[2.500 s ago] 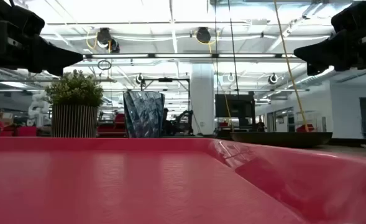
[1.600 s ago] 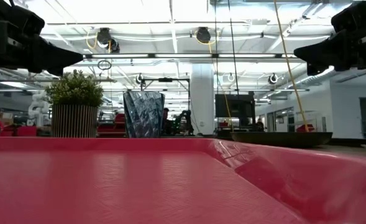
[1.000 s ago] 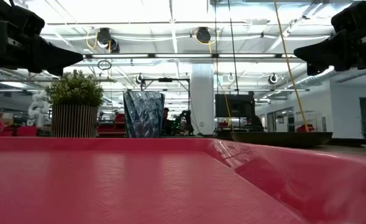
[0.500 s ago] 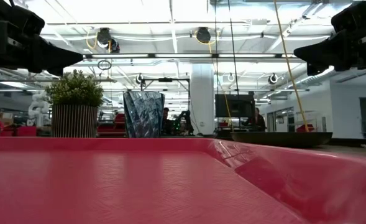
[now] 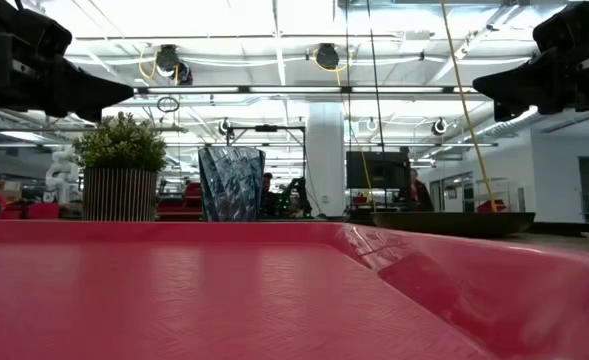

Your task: Pick and place plate/cup/fork/spoon on tray

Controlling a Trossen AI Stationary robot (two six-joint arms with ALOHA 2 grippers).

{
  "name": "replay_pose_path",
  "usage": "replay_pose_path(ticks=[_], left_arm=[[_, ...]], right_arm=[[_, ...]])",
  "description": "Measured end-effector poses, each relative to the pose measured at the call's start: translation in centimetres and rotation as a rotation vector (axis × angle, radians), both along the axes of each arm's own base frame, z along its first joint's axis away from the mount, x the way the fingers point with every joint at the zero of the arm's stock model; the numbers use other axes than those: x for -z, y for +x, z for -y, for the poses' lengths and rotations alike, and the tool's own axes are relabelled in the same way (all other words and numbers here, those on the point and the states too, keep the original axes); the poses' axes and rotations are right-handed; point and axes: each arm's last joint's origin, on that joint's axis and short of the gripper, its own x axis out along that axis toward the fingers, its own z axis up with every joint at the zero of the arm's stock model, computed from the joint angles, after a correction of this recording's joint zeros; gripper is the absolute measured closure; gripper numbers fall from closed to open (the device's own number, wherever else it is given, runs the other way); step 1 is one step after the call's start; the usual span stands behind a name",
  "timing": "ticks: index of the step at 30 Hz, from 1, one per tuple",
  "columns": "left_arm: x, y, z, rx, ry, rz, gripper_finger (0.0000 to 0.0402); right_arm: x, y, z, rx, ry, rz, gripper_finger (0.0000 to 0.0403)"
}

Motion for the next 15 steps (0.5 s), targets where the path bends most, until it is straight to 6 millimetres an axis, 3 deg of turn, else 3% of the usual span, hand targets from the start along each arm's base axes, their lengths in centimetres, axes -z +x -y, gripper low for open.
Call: replay_pose_path(ticks=[6,15], left_arm=[[-0.3,0.0,0.0,-0.001,-0.036,0.030,0.0371],[-1.3,-0.1,0.0,0.018,-0.267,0.153,0.0371]], right_arm=[[0.0,0.0,0.0,0.000,-0.003,0.000,0.0403],[0.0,0.0,0.0,0.000,-0.003,0.002,0.0403]])
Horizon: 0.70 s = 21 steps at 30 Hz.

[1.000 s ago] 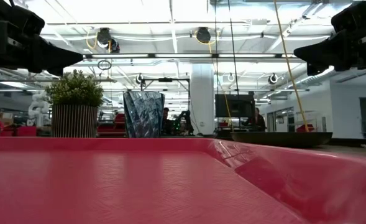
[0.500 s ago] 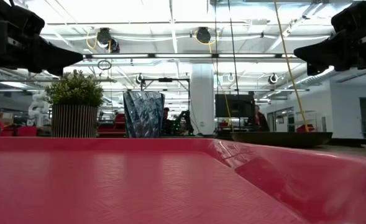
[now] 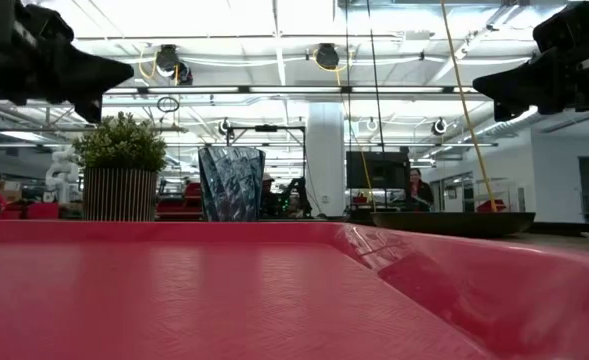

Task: Pick and place plate/cup/fork/spoon on tray
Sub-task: Put the blue glass on the top left side of the red serving tray

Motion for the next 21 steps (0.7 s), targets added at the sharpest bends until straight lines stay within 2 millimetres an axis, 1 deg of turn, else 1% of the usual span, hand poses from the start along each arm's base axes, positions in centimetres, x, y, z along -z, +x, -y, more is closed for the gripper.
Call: replay_pose_path(ticks=[3,7,11,16,21], left_arm=[[-1.3,-0.3,0.0,0.005,0.008,0.136,0.0371],[-2.4,-0.5,0.3,0.058,0.041,0.247,0.0371],[-3.7,-0.5,0.3,0.063,0.058,0.269,0.0371],[-6.9,-0.3,0.4,0.062,0.084,0.265,0.0371],[-11.3,0.4,0.4,0.059,0.101,0.214,0.0371]], right_arm=[[0.0,0.0,0.0,0.000,0.000,0.000,0.0403],[0.0,0.0,0.0,-0.001,0.000,0.000,0.0403],[0.0,0.0,0.0,-0.001,0.000,0.001,0.0403],[-0.1,0.0,0.0,-0.001,0.000,0.011,0.0403],[-0.8,0.0,0.0,-0.001,-0.003,0.080,0.0403]])
